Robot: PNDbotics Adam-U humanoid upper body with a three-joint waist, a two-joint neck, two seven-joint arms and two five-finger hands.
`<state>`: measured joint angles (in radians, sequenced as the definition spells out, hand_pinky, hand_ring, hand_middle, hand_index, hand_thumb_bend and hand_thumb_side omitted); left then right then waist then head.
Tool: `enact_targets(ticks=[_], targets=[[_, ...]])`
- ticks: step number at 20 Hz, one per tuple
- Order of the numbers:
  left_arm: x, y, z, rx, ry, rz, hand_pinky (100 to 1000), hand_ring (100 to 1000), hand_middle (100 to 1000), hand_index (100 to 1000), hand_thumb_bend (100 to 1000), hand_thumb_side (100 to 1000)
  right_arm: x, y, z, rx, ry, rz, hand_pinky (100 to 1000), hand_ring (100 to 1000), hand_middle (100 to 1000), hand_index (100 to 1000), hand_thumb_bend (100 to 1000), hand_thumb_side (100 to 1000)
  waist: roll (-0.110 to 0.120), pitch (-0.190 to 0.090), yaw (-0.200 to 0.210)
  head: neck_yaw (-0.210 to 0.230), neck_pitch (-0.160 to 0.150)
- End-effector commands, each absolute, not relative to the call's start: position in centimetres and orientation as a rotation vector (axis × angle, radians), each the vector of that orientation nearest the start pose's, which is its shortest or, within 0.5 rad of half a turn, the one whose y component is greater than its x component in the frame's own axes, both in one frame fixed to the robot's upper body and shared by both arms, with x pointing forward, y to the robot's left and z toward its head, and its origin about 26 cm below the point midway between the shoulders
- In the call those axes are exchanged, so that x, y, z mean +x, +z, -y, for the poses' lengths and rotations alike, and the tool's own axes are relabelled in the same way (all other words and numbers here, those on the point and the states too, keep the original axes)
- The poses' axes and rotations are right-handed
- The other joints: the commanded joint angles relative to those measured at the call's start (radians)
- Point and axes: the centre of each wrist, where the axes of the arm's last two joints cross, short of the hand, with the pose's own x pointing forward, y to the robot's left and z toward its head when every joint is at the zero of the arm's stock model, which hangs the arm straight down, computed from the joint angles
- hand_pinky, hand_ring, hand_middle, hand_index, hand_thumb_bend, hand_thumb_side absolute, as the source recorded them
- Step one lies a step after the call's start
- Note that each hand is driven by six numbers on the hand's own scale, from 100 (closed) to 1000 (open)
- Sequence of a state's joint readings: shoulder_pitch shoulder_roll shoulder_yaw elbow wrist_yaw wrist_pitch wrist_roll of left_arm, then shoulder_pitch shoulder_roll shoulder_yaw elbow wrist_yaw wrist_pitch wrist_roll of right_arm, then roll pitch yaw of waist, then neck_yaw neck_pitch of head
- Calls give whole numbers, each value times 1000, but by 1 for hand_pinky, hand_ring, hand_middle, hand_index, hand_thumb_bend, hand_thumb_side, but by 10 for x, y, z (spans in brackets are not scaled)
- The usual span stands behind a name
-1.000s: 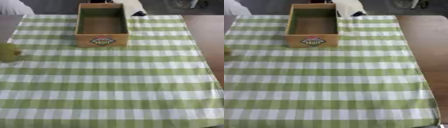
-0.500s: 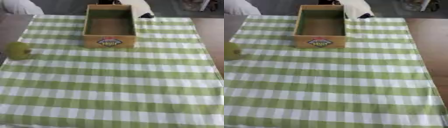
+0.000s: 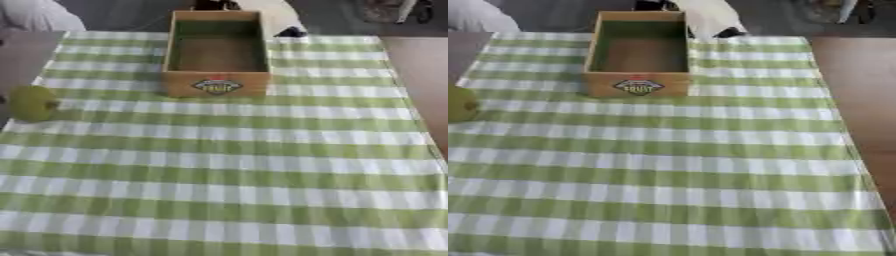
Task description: Pick up objects on the table and place them in the box.
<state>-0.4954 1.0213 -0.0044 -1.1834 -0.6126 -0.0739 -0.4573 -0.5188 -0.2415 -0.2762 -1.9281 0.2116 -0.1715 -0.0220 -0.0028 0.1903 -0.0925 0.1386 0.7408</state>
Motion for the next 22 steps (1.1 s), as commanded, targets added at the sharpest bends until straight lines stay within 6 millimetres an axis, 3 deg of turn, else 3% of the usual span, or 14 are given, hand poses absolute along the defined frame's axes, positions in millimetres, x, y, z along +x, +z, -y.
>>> enact_targets(ticks=[1,12,22], targets=[[353,255,-498,1142,-1278,986,955,970,875,955,618,100,320,265,298,750,-273,-3517,917,767,660,826,100,595,2,-15,-1,-2,-9],[373,253,-486,1139,-1361,953,956,972,872,955,662,100,321,266,296,731,-278,-3516,917,767,660,826,100,594,0,-12,-4,-3,-18],[376,252,-493,941,-1437,787,965,974,875,962,672,100,322,265,297,729,-274,-3519,918,767,659,826,100,595,2,-10,-4,-5,-20]])
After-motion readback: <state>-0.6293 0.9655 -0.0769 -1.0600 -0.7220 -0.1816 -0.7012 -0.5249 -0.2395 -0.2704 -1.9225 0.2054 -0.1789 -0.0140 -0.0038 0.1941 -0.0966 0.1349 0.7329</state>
